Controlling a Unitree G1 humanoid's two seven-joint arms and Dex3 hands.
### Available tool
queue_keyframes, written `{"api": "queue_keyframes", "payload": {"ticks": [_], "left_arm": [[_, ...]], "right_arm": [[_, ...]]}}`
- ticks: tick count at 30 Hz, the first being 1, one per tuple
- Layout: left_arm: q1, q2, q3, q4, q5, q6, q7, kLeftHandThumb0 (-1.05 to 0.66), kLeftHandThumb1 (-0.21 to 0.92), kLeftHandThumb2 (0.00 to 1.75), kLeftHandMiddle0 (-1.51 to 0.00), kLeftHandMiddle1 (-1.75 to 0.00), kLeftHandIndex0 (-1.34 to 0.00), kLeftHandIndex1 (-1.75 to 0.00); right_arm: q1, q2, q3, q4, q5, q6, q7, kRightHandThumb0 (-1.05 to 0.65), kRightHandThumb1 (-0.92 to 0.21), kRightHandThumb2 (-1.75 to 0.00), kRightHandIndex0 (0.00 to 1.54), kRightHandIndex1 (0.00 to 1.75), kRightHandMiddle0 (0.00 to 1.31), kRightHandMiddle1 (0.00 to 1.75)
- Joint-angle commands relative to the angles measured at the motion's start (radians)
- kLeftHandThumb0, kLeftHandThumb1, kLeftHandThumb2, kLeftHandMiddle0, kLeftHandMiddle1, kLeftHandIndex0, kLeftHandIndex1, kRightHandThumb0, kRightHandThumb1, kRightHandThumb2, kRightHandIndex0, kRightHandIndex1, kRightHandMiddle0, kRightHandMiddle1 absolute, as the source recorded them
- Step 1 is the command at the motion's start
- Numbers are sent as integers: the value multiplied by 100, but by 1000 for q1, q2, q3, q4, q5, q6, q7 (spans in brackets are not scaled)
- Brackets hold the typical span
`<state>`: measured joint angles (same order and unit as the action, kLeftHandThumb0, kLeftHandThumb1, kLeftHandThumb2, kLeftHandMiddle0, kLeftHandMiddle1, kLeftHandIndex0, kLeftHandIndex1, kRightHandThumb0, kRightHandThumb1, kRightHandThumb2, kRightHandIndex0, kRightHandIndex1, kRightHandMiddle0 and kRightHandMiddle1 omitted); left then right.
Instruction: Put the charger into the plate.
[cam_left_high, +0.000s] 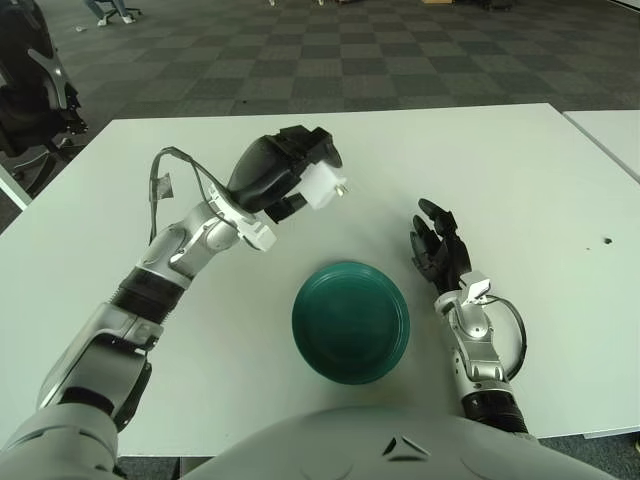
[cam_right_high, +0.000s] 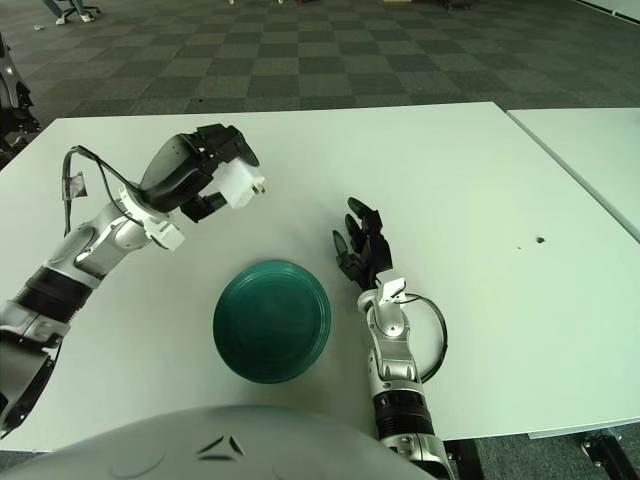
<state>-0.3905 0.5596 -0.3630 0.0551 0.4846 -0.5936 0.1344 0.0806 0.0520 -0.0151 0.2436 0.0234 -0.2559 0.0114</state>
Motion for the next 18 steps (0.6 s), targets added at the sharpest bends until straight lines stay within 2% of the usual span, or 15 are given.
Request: {"api": "queue_keyframes", "payload": {"ticks": [1, 5, 8, 13, 18], "left_arm": [[30, 18, 9, -84, -93, 34, -148, 0, 3, 163, -84, -169, -60, -175], [123, -5, -42, -211, -139, 54, -267, 0, 5, 162, -82, -171, -59, -175], [171, -14, -70, -256, -154, 39, -322, 0, 5, 162, -81, -173, -58, -175], [159, -19, -82, -227, -206, -26, -412, 0, 6, 162, -80, -174, -58, -175], [143, -49, -83, -169, -245, -75, -468, 0, 8, 158, -78, -173, -56, -175]], "right_arm": [[72, 2, -5, 121, -1, 90, -9, -64, -92, -38, 28, 0, 0, 66], [68, 0, -3, 130, -8, 86, -14, -64, -92, -38, 27, 0, 0, 62], [65, -1, -1, 137, -11, 73, -14, -63, -92, -39, 27, 0, 0, 60], [58, -8, 8, 142, -24, 57, -8, -65, -92, -46, 24, 0, 0, 54], [59, -20, 24, 132, -52, 65, -13, -69, -92, -55, 20, 0, 0, 49]]}}
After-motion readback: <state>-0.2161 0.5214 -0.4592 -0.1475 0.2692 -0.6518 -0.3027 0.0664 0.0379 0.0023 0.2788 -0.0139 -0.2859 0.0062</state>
